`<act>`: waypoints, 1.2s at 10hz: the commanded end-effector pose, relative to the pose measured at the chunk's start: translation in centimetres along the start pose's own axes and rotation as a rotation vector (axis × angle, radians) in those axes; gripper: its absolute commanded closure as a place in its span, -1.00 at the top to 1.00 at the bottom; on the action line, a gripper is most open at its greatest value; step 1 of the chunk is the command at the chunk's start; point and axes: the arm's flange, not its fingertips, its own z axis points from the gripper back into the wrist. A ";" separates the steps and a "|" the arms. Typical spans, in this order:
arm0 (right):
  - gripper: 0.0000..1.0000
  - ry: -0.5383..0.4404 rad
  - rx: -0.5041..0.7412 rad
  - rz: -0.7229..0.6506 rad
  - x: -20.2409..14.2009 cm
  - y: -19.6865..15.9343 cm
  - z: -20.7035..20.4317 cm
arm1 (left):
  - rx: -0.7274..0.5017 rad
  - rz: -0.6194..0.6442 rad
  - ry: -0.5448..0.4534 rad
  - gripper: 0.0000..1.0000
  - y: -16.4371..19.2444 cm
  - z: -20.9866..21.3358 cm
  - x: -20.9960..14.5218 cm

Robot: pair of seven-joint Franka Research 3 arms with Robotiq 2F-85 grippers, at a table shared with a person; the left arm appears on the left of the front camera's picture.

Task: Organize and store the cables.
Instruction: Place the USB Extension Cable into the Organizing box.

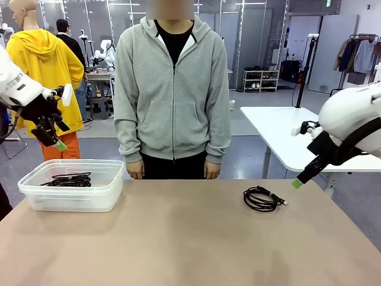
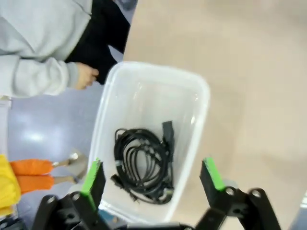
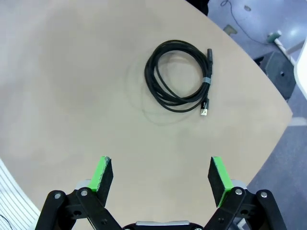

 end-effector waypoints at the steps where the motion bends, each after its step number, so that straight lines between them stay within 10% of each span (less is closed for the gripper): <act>1: 1.00 0.027 0.017 -0.027 0.4 -0.3 1.3 | 0.074 -0.050 -0.038 1.00 -3.3 -0.6 0.2; 7: 1.00 0.009 0.006 -0.011 0.2 -0.5 -0.2 | 0.025 -0.008 -0.017 1.00 -2.0 0.2 0.6; 12: 1.00 0.051 0.048 -0.065 5.6 -7.5 -6.9 | -0.009 0.061 -0.077 1.00 -9.4 4.8 3.5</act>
